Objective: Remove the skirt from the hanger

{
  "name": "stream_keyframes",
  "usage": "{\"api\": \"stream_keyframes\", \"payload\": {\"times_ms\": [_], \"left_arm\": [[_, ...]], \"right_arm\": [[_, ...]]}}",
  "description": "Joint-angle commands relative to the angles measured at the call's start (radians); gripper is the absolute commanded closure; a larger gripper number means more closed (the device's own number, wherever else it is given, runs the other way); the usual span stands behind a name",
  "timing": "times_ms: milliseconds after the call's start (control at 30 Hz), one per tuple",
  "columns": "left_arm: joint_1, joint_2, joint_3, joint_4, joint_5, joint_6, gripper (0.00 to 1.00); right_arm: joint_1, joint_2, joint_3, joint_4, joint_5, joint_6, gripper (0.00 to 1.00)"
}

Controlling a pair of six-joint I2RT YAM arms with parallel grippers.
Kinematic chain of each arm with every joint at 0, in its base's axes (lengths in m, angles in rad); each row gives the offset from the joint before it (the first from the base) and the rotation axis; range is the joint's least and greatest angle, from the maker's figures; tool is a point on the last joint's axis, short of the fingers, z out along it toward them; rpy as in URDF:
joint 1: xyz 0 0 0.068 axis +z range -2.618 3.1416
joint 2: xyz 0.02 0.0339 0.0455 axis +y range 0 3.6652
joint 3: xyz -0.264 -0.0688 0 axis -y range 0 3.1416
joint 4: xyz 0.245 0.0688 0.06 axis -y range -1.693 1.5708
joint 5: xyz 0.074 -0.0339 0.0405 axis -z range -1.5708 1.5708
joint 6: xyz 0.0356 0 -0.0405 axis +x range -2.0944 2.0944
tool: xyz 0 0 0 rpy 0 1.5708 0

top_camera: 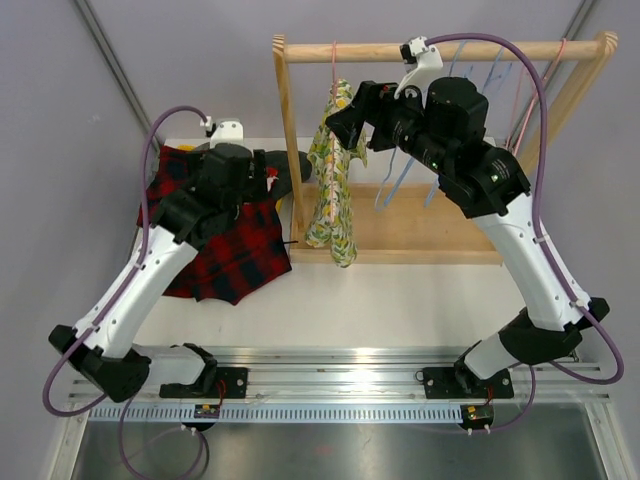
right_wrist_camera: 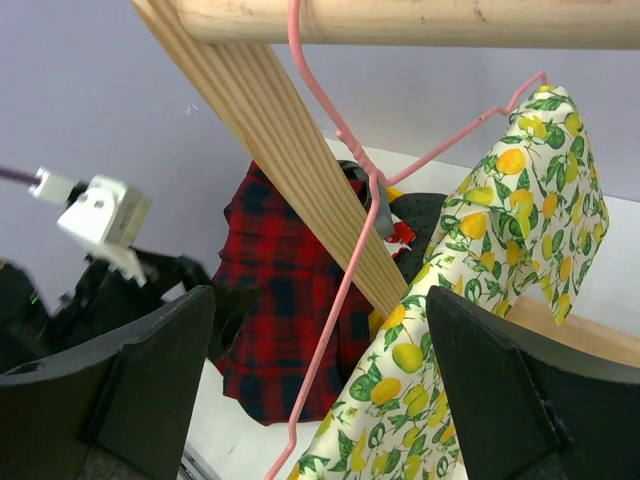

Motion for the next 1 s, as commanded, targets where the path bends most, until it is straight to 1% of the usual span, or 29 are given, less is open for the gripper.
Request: {"api": "stream_keyframes", "payload": {"times_ms": [0,100,167,267,333,367,500,533,600,733,833,867,967], "left_arm": [[-0.037,-0.119,-0.059,-0.001,-0.038,-0.078,0.01],[-0.054,-0.177,-0.102,-0.033,-0.030,-0.115,0.01],[-0.060,-0.220,-0.137,-0.036,-0.021,-0.138,0.01],[-0.071,-0.260,-0.175,-0.039,-0.012,-0.158,0.01],[-0.072,-0.275,-0.191,-0.042,-0.010,-0.165,0.01],[-0.072,-0.284,-0.198,-0.048,-0.010,-0.168,0.01],[-0.077,-0.306,-0.209,-0.059,-0.002,-0.182,0.01],[-0.078,-0.310,-0.211,-0.059,0.001,-0.184,0.01],[-0.083,-0.321,-0.217,-0.054,0.005,-0.184,0.01],[-0.098,-0.326,-0.209,-0.037,0.039,-0.164,0.01],[-0.144,-0.338,-0.198,0.010,0.070,-0.127,0.01],[-0.173,-0.340,-0.197,0.048,0.082,-0.112,0.01],[-0.234,-0.346,-0.189,0.136,0.183,-0.052,0.01]], "right_arm": [[0.019,0.025,0.001,0.031,0.050,0.035,0.07],[0.025,0.051,-0.011,0.027,0.066,0.038,0.11],[0.026,0.071,-0.020,0.030,0.066,0.043,0.17],[0.028,0.097,-0.021,0.019,0.073,0.049,0.44],[0.028,0.105,-0.021,0.010,0.084,0.051,0.59],[0.026,0.108,-0.021,0.008,0.095,0.051,0.65],[0.026,0.100,-0.021,0.005,0.123,0.034,0.82],[0.028,0.097,-0.019,0.002,0.129,0.031,0.91],[0.026,0.094,-0.005,-0.001,0.139,0.021,1.00],[0.028,0.105,0.062,-0.030,0.143,-0.011,1.00],[0.026,0.134,0.171,-0.077,0.150,-0.041,1.00],[0.026,0.148,0.232,-0.091,0.156,-0.048,1.00],[0.026,0.159,0.312,-0.125,0.167,-0.063,1.00]]}}
